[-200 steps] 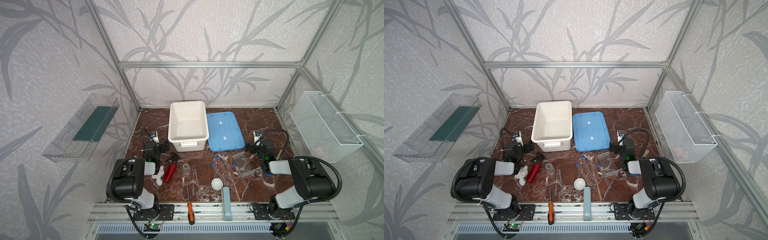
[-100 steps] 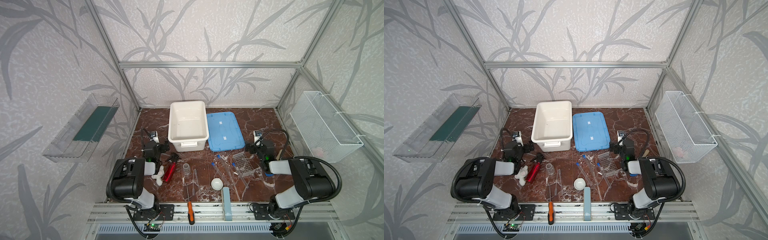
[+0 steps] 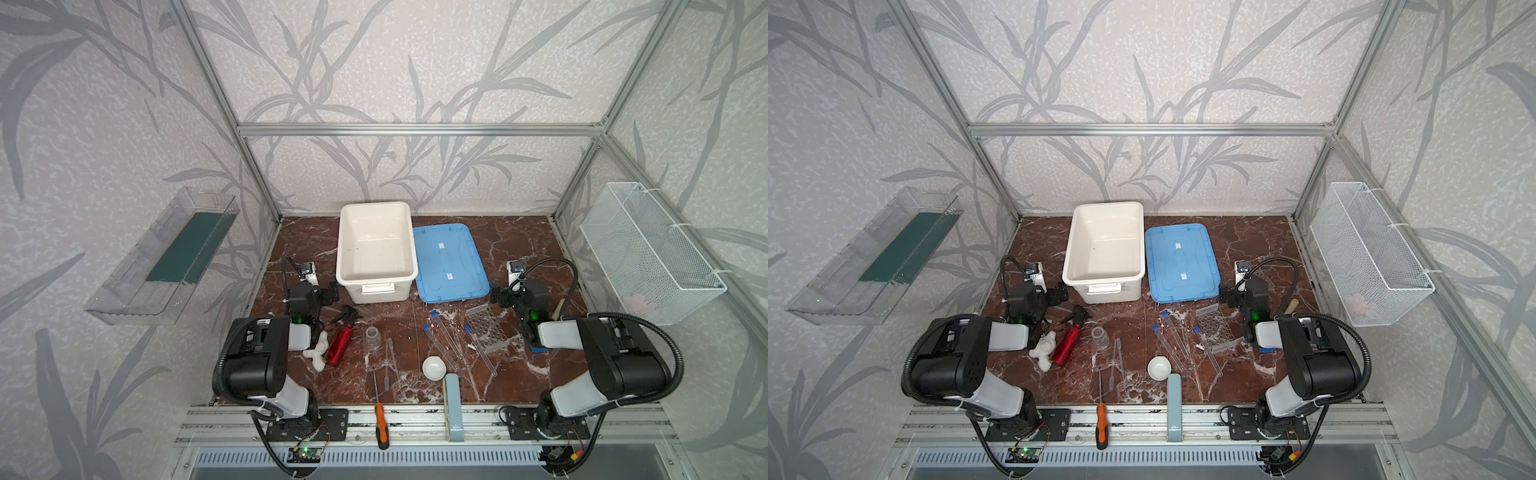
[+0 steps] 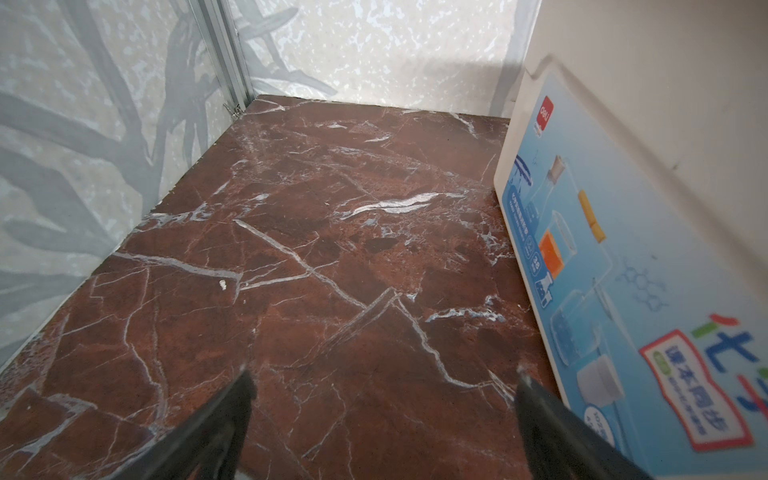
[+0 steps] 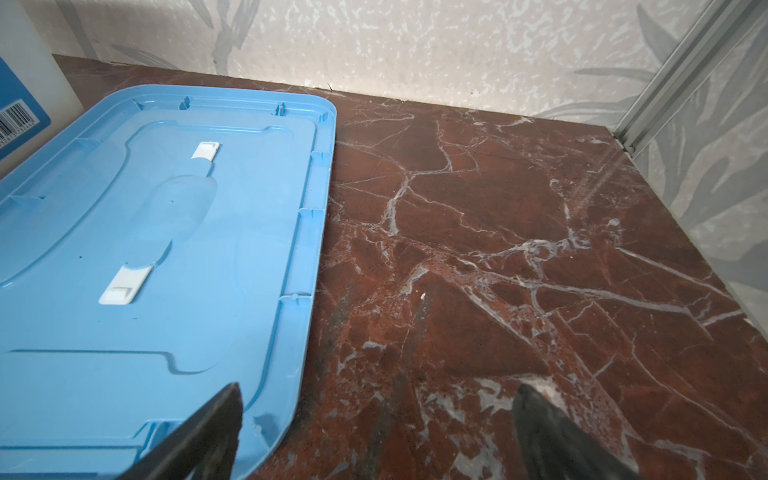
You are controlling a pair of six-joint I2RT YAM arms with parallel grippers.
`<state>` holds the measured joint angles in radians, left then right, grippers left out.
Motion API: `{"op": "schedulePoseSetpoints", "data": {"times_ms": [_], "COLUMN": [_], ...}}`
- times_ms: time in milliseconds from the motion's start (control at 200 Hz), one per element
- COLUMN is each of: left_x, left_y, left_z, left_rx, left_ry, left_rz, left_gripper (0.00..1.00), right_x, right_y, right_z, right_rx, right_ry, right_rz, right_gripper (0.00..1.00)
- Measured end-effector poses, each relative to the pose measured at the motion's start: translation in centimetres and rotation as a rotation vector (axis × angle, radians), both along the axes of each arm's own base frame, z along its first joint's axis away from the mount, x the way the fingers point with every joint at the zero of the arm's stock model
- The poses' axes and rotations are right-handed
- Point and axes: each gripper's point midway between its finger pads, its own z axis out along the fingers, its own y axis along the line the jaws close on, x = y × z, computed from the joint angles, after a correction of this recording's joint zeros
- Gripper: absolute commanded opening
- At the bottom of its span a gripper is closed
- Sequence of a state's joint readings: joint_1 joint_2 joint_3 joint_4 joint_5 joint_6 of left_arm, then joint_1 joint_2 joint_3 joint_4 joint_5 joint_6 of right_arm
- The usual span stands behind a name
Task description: Organize the chemistry lab equipment
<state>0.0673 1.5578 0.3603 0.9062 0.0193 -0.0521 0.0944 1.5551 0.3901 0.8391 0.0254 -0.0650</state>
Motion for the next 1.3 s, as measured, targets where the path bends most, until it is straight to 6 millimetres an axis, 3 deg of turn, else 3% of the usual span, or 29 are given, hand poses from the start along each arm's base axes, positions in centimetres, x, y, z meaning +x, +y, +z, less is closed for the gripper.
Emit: {"op": "schedulePoseSetpoints", "data": {"times_ms": [195,330,475,590,770,945,1079,1204,1299], "left_x": [-0.3,-1.6,-2.6,-4.0,-6.4,-7.8,-10.0,-11.8,-12.1], "left_y": [1.2,3.0,4.6,5.3,4.3,-0.6,-8.4,-14.7,-18.7], "left_z": [0.6,3.8,8.7,11.9,17.0,23.8,28.7,30.4,29.9], "left_rx": [0.011,0.011,-0.033,-0.123,-0.29,-0.451,-0.52,-0.529,-0.51], "left_ry": [-0.018,-0.069,-0.142,-0.175,-0.237,-0.258,-0.224,-0.135,-0.049], "left_rz": [0.075,0.188,0.309,0.389,0.384,0.175,-0.082,-0.267,-0.342], "left_gripper": [0.99,0.99,0.99,0.99,0.99,0.99,0.99,0.95,0.94], "right_x": [0.0,-0.3,0.4,0.1,-1.0,-1.8,-3.3,-4.9,-6.0], "right_y": [0.1,1.0,2.9,2.9,3.5,5.8,7.3,8.1,8.3], "right_z": [0.1,1.0,5.9,9.6,12.0,12.8,13.1,12.7,12.3], "right_rx": [-0.001,-0.034,-0.039,0.019,0.167,0.228,0.273,0.316,0.331], "right_ry": [-0.003,0.023,-0.018,-0.06,-0.046,0.067,0.133,0.191,0.236], "right_rz": [0.009,0.022,0.048,0.021,0.017,0.126,0.206,0.249,0.256], "right_gripper": [0.99,0.99,0.99,0.99,0.99,0.99,0.99,0.99,0.99]}}
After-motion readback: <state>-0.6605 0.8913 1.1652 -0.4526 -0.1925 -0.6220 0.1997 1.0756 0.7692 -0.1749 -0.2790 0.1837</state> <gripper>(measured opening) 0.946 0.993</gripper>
